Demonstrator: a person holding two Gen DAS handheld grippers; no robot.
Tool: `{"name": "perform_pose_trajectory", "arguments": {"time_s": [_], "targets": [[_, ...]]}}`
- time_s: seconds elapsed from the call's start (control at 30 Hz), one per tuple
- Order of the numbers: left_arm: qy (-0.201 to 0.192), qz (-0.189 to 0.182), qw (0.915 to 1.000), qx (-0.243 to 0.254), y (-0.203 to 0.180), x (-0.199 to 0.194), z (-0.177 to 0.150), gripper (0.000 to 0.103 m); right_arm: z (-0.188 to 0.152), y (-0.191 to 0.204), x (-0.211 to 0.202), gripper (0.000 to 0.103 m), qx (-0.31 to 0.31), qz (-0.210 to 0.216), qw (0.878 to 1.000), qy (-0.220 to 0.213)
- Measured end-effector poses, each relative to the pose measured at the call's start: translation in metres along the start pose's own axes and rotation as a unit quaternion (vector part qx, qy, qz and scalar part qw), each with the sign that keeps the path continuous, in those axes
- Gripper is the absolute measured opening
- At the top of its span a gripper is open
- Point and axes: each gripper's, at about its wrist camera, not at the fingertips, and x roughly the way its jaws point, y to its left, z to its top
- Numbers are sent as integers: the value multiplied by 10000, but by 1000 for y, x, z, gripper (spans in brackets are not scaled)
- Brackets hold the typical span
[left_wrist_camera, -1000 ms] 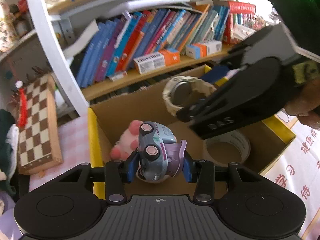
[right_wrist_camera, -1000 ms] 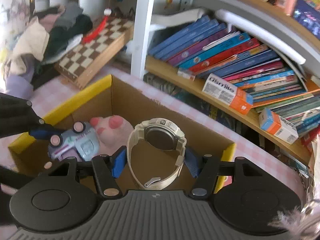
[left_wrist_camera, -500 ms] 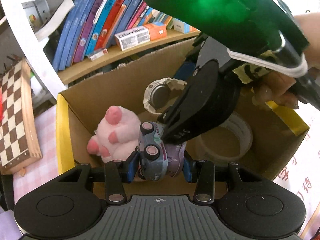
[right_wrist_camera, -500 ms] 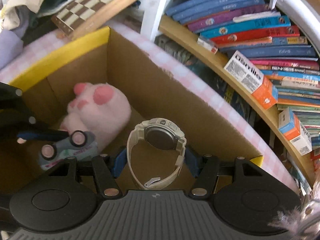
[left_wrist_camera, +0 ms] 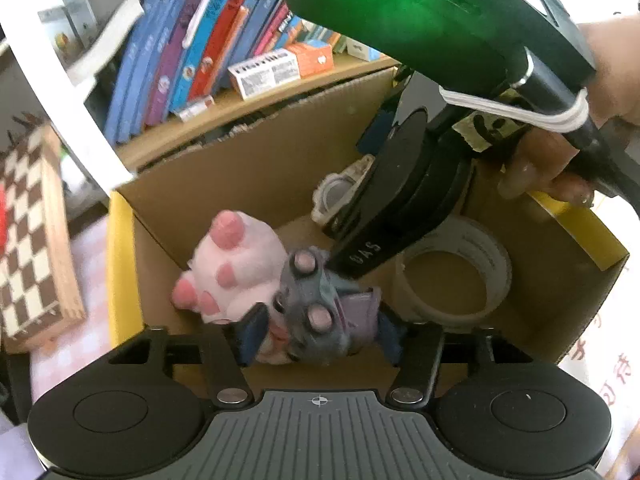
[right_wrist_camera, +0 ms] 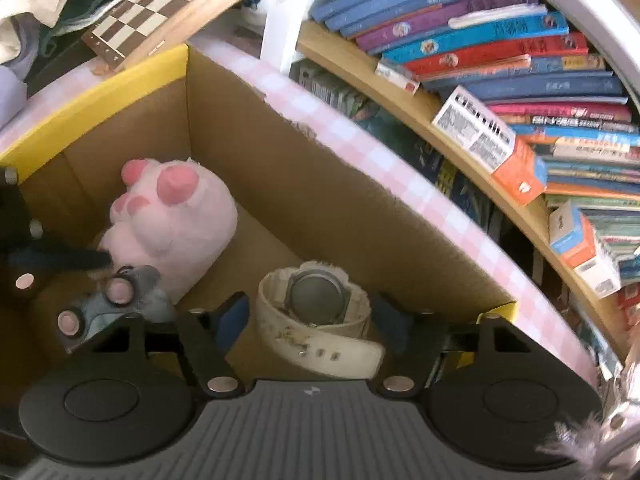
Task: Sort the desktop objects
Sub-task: 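Open the left tool to drop the car while the right tool releases the watch in the box, then withdraw both tools from the yellow box back over the table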
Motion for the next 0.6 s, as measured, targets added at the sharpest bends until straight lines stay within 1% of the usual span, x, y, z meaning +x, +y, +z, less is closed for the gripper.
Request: {"name": "perform_pose_trajectory", "arguments": {"time_s": [0.17, 0.3, 0.6], "targets": [[-185, -9, 9998, -61, 2, -11, 0, 75, -1, -1, -16, 77, 93, 18, 9997, -234], [-462, 11, 9989, -95, 3, -27, -2, 84, -5, -5, -34, 81, 293, -17, 9984, -485], [-987, 42, 9941, -447, 9, -67, -12, 86, -20, -1, -89, 82, 657, -83, 9911, -1154]]}}
